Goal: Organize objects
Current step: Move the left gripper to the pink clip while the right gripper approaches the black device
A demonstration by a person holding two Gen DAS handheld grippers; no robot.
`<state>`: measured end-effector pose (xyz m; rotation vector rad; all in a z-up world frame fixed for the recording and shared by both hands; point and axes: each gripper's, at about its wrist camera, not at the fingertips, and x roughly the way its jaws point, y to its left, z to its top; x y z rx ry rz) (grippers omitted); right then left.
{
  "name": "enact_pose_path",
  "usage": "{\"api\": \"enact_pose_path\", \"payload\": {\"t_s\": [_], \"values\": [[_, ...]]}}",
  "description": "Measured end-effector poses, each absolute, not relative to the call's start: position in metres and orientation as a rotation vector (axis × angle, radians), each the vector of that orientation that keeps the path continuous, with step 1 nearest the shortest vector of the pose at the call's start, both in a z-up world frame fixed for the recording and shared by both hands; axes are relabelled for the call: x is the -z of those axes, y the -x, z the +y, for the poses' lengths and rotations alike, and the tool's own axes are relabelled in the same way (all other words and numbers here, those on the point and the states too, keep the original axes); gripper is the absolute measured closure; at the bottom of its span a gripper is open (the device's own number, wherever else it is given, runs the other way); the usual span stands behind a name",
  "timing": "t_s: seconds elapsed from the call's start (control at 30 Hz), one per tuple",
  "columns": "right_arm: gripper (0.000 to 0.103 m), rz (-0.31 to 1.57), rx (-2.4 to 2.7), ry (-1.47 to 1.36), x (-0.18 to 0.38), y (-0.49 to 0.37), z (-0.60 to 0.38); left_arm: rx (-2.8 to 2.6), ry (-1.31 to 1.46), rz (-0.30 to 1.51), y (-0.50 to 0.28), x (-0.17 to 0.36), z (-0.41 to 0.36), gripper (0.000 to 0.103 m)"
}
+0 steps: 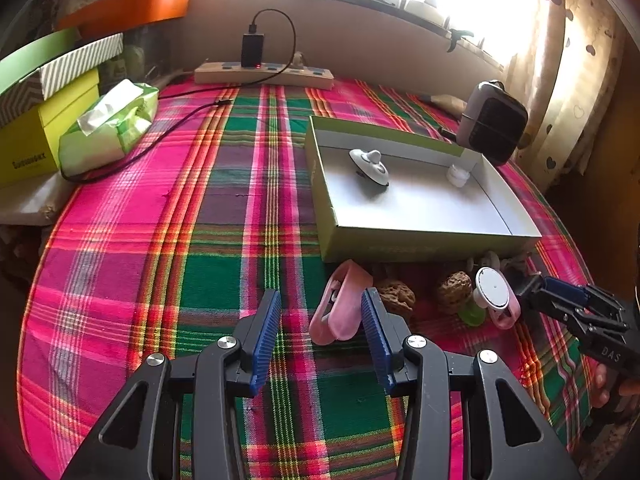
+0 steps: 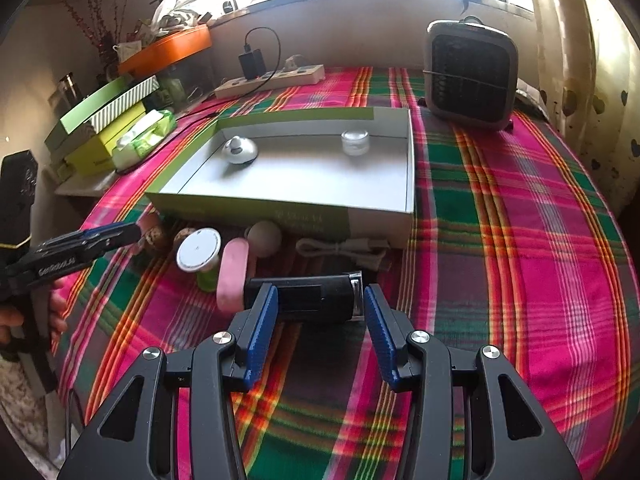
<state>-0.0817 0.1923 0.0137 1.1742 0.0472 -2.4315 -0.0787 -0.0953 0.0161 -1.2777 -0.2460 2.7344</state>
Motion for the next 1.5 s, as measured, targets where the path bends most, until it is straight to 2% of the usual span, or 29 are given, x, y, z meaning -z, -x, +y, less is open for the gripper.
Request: {"api": "enact_pose_path", "payload": {"t_s": [0.5,0.63,0.67,0.73,0.77,0.97,1.5], "values": [[0.057,0.06,2.356,-1.172,-0.018,0.062,0.19,-2.732,1.279,-0.248,0.079,-0.016,-0.095,0.063],[0.057,0.124,2.398,-1.104,-0.023,0.063,0.189,-2.73,1.279,-0.245,0.079,-0.016,-0.095,0.063],[0.056,0.148,2.402,-1.092,-0.023,0.064,0.188,-2.73,1.279,-0.246,0.079,-0.016,-0.095,0.063],[0.046,0.172,2.392,-1.076,-0.022,0.068,0.186,-2.731,1.278,-0.245,0.079,-0.016,-0.095,0.063],[0.045,0.18,2.374,-1.073,-0.02,0.071,0.184,-2.729,1.281,-0.249,0.079,-0.016,-0.095,0.063],[0.045,0.286,2.302,-1.104,-0.007,0.083,0.171,-2.723,1.295,-0.235,0.08,-0.013,-0.094,0.063],[0.045,0.334,2.244,-1.119,0.001,0.078,0.164,-2.722,1.328,-0.222,0.089,-0.008,-0.094,0.063]]}}
